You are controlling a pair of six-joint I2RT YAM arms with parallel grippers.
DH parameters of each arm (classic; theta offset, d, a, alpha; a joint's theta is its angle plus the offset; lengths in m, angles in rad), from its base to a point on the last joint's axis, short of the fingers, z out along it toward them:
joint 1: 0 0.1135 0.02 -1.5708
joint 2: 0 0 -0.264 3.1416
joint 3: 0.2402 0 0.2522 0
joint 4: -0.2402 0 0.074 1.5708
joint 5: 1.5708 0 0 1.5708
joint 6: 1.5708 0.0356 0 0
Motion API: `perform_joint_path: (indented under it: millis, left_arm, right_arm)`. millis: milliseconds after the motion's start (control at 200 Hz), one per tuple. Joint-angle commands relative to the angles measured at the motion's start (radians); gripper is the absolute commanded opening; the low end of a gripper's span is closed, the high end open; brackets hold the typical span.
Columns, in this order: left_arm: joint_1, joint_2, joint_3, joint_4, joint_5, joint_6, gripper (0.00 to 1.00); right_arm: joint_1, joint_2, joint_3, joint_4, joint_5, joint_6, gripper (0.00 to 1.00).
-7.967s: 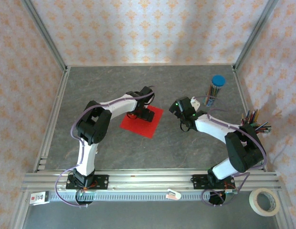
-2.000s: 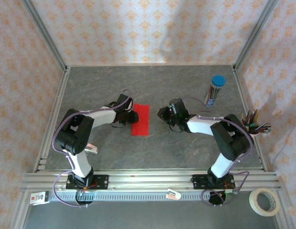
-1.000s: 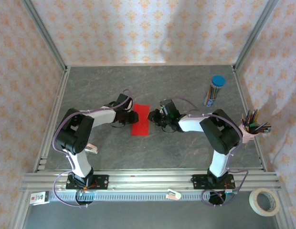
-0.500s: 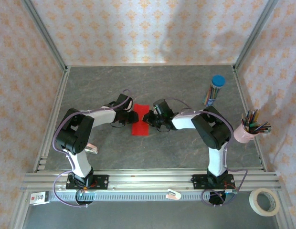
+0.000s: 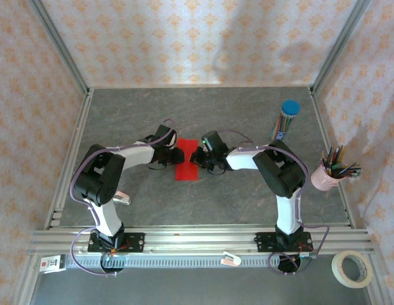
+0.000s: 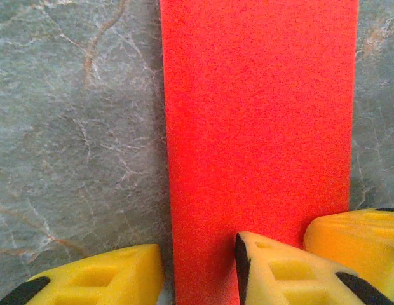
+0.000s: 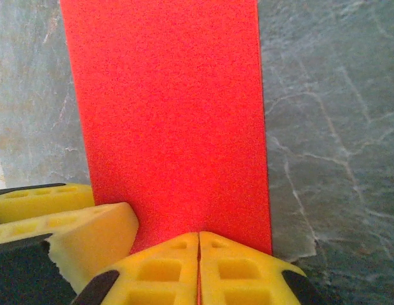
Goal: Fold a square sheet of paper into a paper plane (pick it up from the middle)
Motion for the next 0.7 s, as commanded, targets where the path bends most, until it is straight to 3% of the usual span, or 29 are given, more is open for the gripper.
perform_joint_path:
  millis: [0, 240, 425, 696]
  left_arm:
    - [-0.005, 0.047, -0.029, -0.029, -0.005, -0.018, 0.38]
    - [0.021, -0.141, 0.01, -0.051, -0.067, -0.069, 0.45]
    - [0.03, -0.18, -0.005, 0.003, 0.049, -0.1, 0.47]
    - [0.028, -0.126, -0.053, 0.188, 0.293, -0.219, 0.22]
  right_arm:
    - [0.004, 0.056, 0.002, -0.155, 0.086, -0.052, 0.08]
    - [0.004, 0.085, 0.005, -0.22, 0.099, -0.093, 0.08]
    - [0.004, 0.086, 0.005, -0.215, 0.101, -0.09, 0.08]
    - [0.004, 0.099, 0.003, -0.222, 0.103, -0.09, 0.06]
